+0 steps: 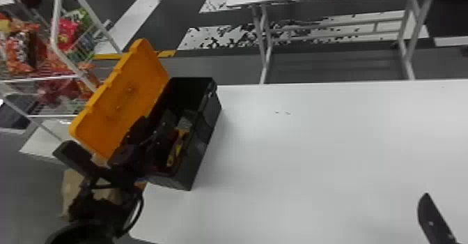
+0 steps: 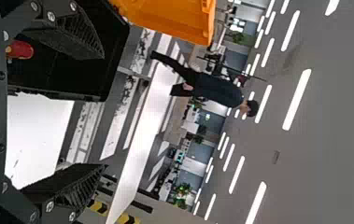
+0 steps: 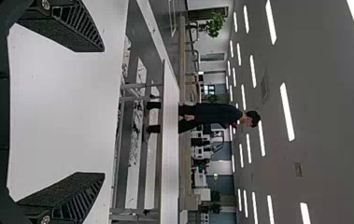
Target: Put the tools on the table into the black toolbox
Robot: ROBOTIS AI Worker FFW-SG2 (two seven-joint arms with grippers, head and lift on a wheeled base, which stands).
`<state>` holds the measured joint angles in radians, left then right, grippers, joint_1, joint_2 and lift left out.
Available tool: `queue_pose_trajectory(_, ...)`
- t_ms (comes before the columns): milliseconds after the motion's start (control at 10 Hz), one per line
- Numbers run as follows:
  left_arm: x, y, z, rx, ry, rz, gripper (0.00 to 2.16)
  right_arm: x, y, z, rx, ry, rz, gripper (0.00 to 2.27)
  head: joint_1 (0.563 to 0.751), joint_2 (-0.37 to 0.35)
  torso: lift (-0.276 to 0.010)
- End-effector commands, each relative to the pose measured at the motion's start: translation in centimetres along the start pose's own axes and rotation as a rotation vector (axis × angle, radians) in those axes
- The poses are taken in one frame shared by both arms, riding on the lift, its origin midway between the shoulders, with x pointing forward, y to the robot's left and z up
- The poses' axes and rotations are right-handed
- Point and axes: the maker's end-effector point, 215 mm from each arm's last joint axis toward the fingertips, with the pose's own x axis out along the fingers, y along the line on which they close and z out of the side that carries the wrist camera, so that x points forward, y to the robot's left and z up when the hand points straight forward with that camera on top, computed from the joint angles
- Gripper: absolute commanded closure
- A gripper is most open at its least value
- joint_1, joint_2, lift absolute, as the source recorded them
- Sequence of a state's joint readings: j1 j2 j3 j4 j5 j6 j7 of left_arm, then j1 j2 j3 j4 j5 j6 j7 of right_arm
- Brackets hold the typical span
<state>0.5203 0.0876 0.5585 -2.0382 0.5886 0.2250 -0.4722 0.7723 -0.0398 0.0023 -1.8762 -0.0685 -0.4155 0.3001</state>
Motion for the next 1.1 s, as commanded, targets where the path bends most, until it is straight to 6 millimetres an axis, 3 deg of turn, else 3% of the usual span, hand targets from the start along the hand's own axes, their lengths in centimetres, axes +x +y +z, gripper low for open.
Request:
queue_pose_trajectory(0,-1.3,-1.6,-0.9,0.051,-0.035,-0.011,0.04,-0.6,-0.6,0.1,0.011,-0.006,-0.017,0.06,0.695,0.35,-0.075)
queue_pose_trajectory(400,-3.5,-6.8,-5.1,0.177,-0.096,-0.012,0.04,-1.9,-0.2,0.5,0.027,-0.026,-0.04,0.06,0.695,0.32,-0.075)
queue_pose_trajectory(600,-5.2,-8.5,-5.4,0.219,-0.16,0.015,0.04,-2.5,0.0,1.5,0.026,-0.063,-0.052,0.06,0.695,0.277,-0.075)
queue_pose_trajectory(1000,-9.3,-12.4,-5.5,0.253,-0.312,0.08,0.04,-3.7,0.7,0.8,0.06,-0.095,-0.128,0.08,0.695,0.247,-0.075)
